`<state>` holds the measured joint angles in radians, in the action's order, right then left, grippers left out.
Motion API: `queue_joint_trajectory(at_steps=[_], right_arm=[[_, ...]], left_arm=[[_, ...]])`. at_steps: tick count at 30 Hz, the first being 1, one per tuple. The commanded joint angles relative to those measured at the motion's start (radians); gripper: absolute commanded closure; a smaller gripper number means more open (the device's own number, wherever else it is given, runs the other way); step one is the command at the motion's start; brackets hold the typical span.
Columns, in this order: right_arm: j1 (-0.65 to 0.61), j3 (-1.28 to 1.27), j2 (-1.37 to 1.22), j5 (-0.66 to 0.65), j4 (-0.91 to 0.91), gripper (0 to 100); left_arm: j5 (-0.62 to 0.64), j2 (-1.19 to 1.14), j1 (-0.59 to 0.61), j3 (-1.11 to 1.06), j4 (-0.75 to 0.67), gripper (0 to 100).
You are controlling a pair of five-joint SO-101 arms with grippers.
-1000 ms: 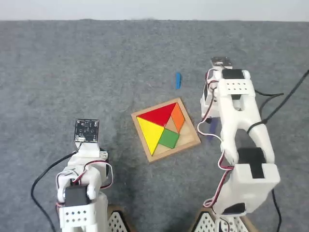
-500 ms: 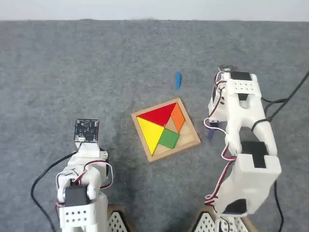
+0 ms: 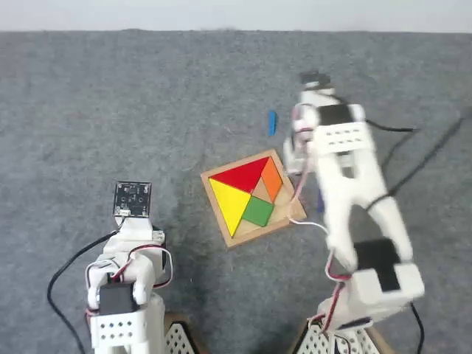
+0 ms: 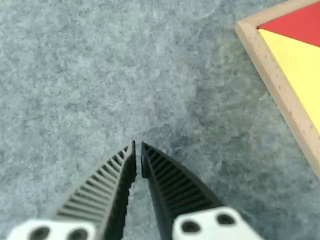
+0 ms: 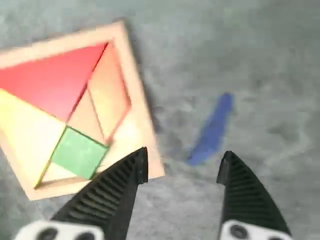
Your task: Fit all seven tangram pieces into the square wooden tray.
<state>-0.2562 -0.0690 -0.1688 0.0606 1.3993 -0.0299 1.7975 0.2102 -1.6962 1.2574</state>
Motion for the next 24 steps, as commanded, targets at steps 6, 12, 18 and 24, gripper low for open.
queue_joint_trajectory(at_steps=[6,12,18,24], right_arm=[[0.079,0.104,-0.205,0.006,-0.004,77.2],[0.091,0.104,-0.243,0.005,-0.005,77.2],[0.09,0.104,-0.252,0.005,-0.008,77.2],[0.091,0.094,-0.283,0.002,-0.048,76.9]], left_arm=[[0.017,0.018,0.002,0.013,0.003,98],[0.017,0.018,0.002,0.013,0.003,98],[0.017,0.018,0.002,0.013,0.003,98],[0.017,0.018,0.002,0.013,0.003,98]])
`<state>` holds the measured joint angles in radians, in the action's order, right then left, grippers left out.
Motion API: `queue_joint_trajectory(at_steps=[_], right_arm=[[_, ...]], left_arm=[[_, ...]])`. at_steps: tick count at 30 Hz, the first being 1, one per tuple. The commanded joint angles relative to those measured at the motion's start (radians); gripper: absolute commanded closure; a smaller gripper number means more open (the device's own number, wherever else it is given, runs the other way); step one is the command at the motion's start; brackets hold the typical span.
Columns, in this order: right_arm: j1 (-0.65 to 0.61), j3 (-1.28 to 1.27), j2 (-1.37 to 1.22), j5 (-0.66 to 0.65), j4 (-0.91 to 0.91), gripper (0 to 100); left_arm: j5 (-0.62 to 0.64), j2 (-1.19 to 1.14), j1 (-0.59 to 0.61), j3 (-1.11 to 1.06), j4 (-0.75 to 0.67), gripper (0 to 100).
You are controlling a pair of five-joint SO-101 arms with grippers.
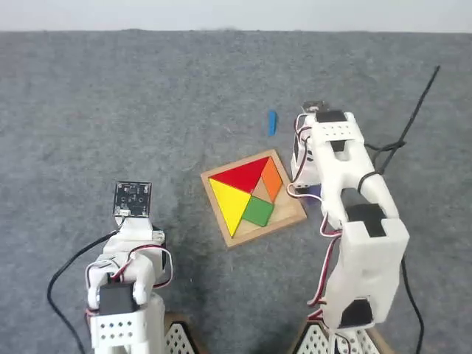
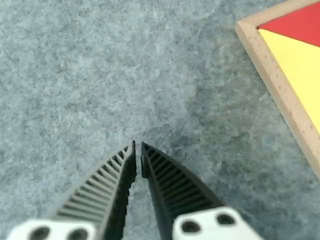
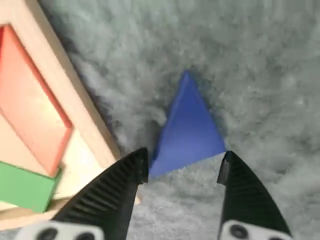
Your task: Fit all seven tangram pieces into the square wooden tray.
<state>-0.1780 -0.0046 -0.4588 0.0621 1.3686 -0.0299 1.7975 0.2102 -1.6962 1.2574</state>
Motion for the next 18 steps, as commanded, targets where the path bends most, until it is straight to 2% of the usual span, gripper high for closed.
queue_joint_trajectory(at_steps=[1,9,14,18], right_arm=[[0.013,0.029,-0.002,-0.009,-0.018,76.9],[0.021,0.034,-0.068,-0.054,-0.061,76.8],[0.073,0.06,-0.044,-0.064,-0.061,76.8],[0.073,0.08,-0.045,-0.167,-0.062,76.8]], left_arm=[[0.017,0.018,0.002,0.013,0.003,98],[0.017,0.018,0.002,0.013,0.003,98],[0.017,0.018,0.002,0.013,0.003,98],[0.017,0.018,0.002,0.013,0.003,98]])
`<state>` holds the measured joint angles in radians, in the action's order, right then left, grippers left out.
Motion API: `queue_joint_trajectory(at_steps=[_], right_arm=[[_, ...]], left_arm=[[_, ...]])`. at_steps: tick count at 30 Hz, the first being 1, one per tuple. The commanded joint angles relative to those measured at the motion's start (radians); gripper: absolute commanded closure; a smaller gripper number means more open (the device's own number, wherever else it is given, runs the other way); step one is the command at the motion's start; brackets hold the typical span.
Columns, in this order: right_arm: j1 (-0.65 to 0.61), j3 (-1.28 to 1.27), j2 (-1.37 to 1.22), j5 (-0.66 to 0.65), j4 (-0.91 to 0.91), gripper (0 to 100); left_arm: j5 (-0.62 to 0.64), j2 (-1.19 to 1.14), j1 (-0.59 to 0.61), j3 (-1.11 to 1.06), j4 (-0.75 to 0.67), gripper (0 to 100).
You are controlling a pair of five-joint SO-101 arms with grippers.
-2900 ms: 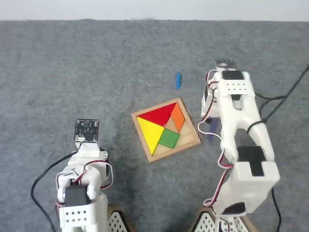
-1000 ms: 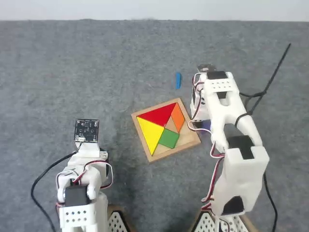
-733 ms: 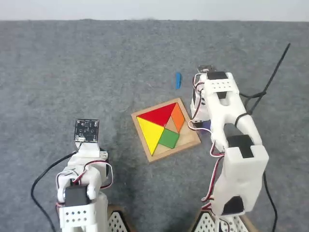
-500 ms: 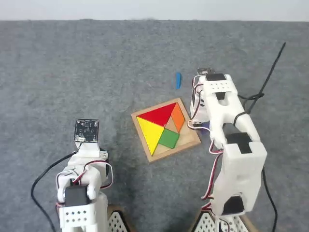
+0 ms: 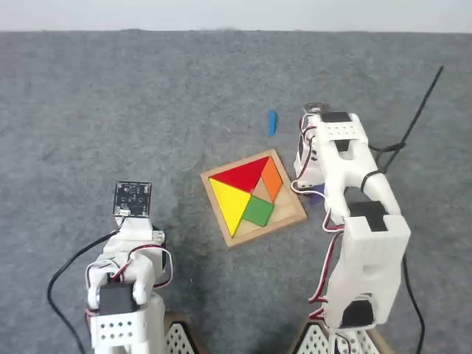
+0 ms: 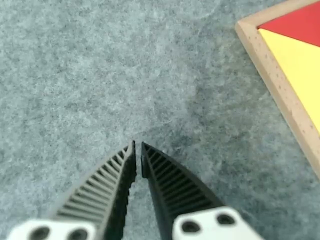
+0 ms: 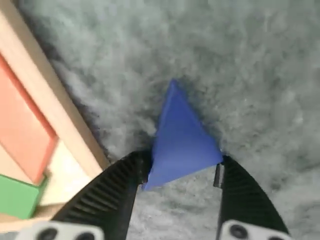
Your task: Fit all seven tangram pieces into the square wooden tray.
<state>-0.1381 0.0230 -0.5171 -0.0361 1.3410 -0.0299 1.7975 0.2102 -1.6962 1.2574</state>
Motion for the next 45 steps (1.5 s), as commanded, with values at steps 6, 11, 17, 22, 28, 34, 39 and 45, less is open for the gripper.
queue_joint_trajectory(at_steps=[6,11,17,22,28,34,39,45], right_arm=[[0.031,0.052,0.013,-0.124,-0.047,74.7],[0.036,0.052,0.018,-0.144,-0.028,67.7],[0.033,0.087,0.015,-0.178,-0.035,67.5],[0.031,0.103,0.012,-0.178,-0.07,67.6],[0.03,0.074,-0.039,-0.178,-0.105,67.9],[0.03,0.08,-0.059,-0.172,-0.071,77.2],[0.035,0.08,-0.061,-0.167,-0.004,78.9],[0.038,0.08,-0.07,-0.103,0.042,77.9]], left_arm=[[0.017,0.018,0.002,0.013,0.003,98],[0.017,0.018,0.002,0.013,0.003,98],[0.017,0.018,0.002,0.013,0.003,98],[0.017,0.018,0.002,0.013,0.003,98],[0.017,0.018,0.002,0.013,0.003,98],[0.017,0.018,0.002,0.013,0.003,98],[0.017,0.018,0.002,0.013,0.003,98],[0.017,0.018,0.002,0.013,0.003,98]])
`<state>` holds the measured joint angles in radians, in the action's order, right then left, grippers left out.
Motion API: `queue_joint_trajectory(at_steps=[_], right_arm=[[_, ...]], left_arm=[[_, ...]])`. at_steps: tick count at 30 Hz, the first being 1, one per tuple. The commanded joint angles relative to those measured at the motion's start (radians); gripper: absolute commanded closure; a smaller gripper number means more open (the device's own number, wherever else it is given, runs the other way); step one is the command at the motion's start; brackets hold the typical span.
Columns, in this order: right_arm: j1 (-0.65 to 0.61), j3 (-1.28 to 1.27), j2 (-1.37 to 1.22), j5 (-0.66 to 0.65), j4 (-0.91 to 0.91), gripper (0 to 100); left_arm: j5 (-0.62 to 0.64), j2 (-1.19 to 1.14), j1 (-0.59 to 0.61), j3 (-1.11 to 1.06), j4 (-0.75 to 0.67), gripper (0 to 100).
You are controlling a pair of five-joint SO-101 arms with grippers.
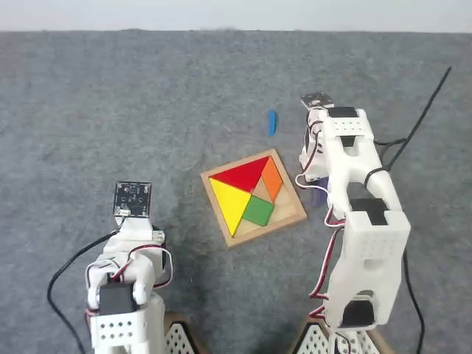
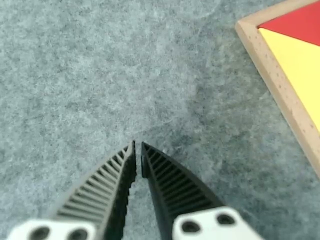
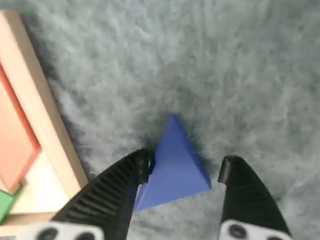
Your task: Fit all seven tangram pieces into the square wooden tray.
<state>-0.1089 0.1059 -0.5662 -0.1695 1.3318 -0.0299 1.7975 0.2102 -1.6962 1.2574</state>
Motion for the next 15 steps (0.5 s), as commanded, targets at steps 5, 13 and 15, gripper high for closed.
queue_joint_trajectory(at_steps=[5,13,15], right_arm=[[0.01,-0.003,-0.021,0.072,0.064,70.4],[0.002,-0.009,-0.022,0.075,0.048,76.4],[0.002,-0.009,-0.022,0.078,0.05,79.4]], left_arm=[[0.017,0.018,0.002,0.013,0.003,98],[0.017,0.018,0.002,0.013,0.003,98],[0.017,0.018,0.002,0.013,0.003,98]])
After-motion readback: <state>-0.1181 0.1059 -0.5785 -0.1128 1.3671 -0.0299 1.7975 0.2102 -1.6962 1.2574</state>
